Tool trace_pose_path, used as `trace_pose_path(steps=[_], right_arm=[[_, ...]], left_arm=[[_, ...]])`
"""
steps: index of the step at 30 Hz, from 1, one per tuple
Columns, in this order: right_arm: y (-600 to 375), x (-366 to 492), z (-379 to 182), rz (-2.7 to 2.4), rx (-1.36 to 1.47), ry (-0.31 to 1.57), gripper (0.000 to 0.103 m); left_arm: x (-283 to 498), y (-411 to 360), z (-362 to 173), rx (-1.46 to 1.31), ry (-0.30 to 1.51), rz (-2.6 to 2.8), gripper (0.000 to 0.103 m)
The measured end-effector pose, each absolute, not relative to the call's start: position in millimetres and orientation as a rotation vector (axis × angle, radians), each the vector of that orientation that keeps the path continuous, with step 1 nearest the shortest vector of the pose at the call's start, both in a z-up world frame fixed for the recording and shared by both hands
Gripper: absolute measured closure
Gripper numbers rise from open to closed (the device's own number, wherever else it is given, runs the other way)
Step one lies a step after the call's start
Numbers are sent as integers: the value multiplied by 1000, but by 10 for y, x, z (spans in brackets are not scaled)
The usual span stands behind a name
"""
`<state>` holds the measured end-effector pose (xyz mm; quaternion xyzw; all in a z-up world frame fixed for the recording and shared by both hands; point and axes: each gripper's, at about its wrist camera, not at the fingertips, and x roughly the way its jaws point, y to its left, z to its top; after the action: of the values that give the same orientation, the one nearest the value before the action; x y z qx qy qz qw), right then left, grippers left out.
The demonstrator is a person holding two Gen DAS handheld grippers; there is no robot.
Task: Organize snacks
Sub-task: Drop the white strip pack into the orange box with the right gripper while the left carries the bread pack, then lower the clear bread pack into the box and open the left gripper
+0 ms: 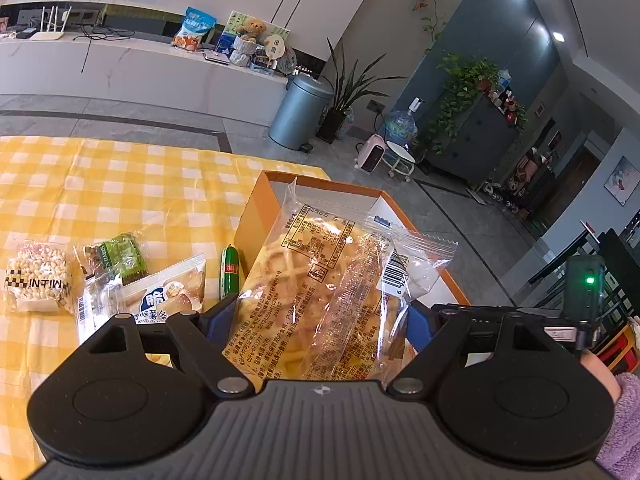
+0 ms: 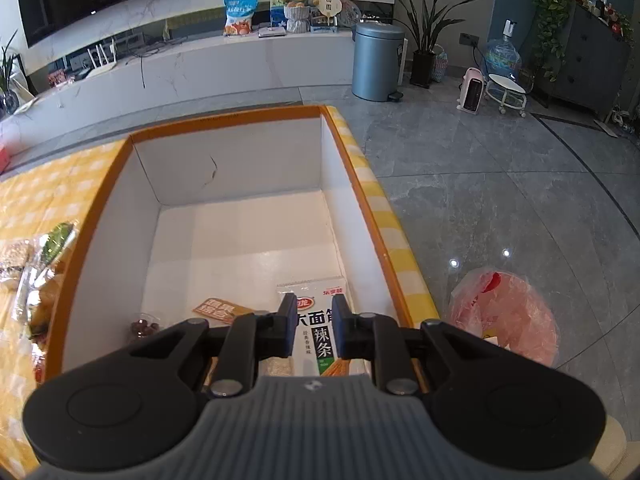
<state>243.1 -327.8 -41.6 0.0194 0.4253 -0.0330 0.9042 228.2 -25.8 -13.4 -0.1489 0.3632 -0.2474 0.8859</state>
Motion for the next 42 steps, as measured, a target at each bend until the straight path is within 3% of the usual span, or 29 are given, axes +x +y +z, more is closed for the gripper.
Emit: trace_pose_path(steps=[16, 17, 19, 25, 32, 42], right_arm=[[-3214, 2182, 22, -199, -35, 733, 82], [-3213, 2215, 55, -192, -14, 722, 78], [-3181, 2276, 104, -145, 1, 720, 59], [-3247, 2352, 5, -144, 59, 684, 57], [-3521, 2328, -432, -201, 187, 755, 57], [-3670, 2102, -351, -156, 274, 655, 55]], left_arm=[[2539, -692, 106, -308, 807, -526, 8], [2584, -744, 104, -315, 822, -514, 8], [2668, -808, 72, -350, 848, -500, 8], [2867, -1022, -50, -391, 937, -427, 8], [2998, -1365, -179, -305, 911, -362, 8], [3078, -1734, -356, -146, 922, -328, 8]])
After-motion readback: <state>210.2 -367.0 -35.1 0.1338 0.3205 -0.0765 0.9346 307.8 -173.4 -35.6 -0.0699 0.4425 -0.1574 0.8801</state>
